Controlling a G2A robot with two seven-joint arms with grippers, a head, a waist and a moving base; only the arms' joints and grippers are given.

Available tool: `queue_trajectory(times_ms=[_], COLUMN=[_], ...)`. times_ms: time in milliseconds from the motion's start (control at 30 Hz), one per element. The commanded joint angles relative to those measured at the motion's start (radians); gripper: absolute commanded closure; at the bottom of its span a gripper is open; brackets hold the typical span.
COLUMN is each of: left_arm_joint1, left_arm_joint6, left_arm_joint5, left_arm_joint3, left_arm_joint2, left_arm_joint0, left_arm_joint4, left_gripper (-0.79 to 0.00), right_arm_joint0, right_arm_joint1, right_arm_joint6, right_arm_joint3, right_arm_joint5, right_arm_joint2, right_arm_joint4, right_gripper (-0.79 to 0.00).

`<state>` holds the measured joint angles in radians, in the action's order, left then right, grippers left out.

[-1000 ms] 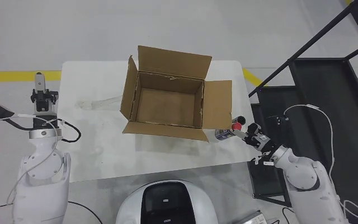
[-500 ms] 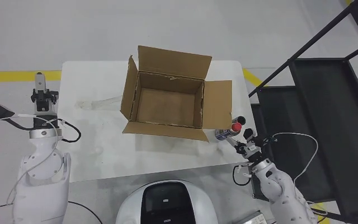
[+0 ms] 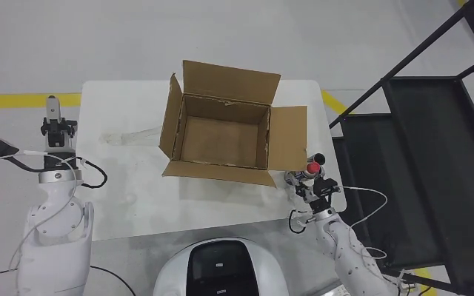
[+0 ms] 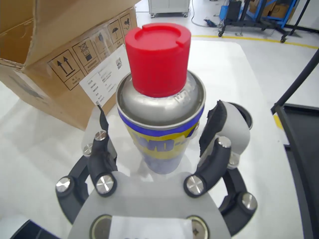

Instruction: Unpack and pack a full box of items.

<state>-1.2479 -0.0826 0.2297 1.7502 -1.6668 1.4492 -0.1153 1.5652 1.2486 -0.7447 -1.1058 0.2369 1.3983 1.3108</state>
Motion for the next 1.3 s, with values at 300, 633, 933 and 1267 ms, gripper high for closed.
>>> queue_trajectory(times_ms=[300,633,933,1267], left_arm_joint1=[0.0,0.0,0.0,0.0], left_arm_joint6=[0.0,0.0,0.0,0.0], left_arm_joint5=[0.0,0.0,0.0,0.0], left_arm_joint3=[0.0,0.0,0.0,0.0], left_arm_joint2=[0.0,0.0,0.0,0.0], left_arm_joint0=[0.0,0.0,0.0,0.0], left_arm_joint4=[0.0,0.0,0.0,0.0], left_gripper=[-0.785,-0.785,-0.785,-0.785], right_arm_joint0=[-0.065,-0.024,0.114,0.285], right_arm_joint1=[0.01,-0.001,-0.033,-0.048], right_arm_joint6=[-0.059,-0.079,0.027,0.236], right_arm_joint3=[0.114,0.052,-0.259,-0.7], right_arm_joint5=[0.021,0.07,0.092,0.112], right_arm_joint2=[-0.017,0.023,0.201,0.38], right_arm_joint4=[-0.053,-0.068,-0.146,-0.26], right_gripper=[0.0,0.0,0.0,0.0])
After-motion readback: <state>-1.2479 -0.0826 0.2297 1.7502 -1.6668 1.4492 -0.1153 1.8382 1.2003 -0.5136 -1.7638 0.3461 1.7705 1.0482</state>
